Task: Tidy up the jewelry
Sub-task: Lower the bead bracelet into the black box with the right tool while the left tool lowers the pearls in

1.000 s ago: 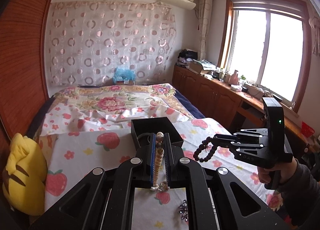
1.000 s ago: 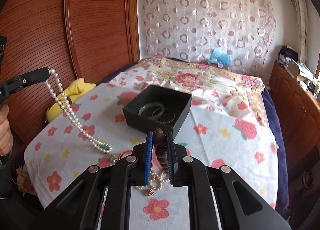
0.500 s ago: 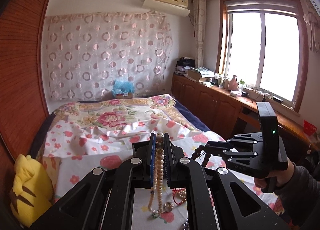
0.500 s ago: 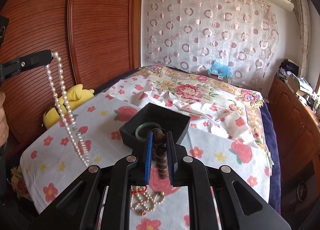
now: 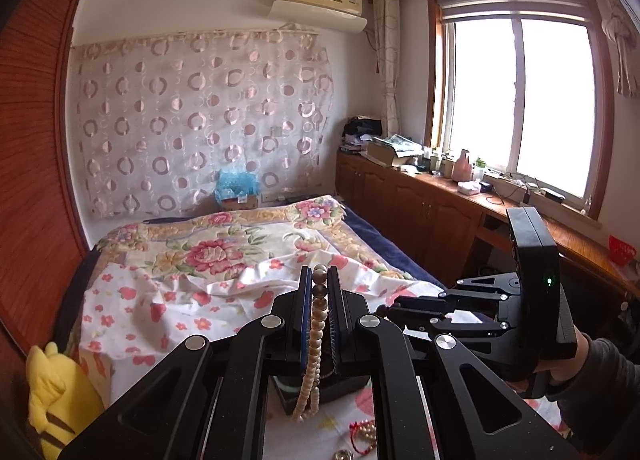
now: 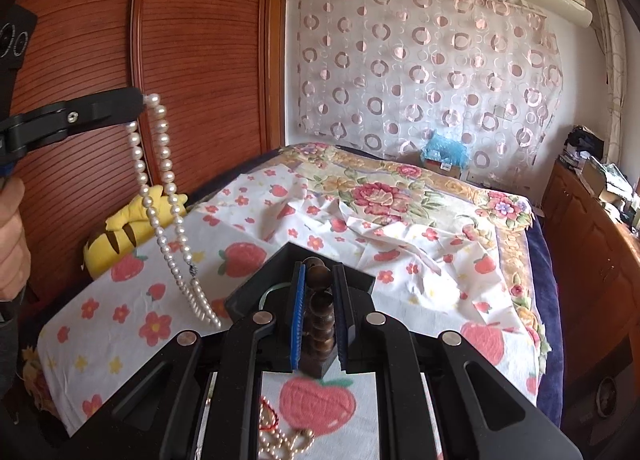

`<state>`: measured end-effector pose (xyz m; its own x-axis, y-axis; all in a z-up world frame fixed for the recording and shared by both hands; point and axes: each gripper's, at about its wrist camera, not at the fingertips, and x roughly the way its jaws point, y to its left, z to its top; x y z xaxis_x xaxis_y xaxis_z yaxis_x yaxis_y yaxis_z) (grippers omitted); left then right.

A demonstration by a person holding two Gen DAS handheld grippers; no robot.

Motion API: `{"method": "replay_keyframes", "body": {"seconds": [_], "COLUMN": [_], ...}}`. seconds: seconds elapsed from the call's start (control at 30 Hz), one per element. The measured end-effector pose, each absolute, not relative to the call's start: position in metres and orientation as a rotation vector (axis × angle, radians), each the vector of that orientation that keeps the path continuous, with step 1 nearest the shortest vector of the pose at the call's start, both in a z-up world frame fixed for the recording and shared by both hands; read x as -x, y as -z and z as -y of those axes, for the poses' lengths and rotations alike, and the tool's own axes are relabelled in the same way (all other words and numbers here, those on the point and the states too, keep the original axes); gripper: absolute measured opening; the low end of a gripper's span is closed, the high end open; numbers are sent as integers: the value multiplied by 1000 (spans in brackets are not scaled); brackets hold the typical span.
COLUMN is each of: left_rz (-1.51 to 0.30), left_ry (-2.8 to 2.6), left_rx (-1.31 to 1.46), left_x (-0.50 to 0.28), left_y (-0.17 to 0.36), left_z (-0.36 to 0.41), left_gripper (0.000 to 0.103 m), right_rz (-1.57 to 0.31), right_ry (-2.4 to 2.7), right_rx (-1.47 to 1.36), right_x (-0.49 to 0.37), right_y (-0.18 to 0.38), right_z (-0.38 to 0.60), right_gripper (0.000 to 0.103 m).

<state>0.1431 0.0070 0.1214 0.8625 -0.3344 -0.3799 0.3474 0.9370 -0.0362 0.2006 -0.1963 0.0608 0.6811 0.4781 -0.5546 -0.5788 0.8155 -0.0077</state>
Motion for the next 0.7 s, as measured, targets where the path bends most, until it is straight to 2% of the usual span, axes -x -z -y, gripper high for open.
{"method": "replay_keyframes", "body": {"seconds": [0.33,0.7], "left_rz": [-422,-606], "left_ry": [376,358], "left_rx": [-14,7], "left_x": [-189,-223], "left_y": [-116,-39], "left_z": [-6,-10], "left_gripper": [7,7], "right_rz": [-568,-629], "right_ry": [-621,-621], "right_rx": [160,145], "right_x": [-235,-274], "right_y": [-61,-28], "right_z": [189,172], "right_gripper": [15,15]}}
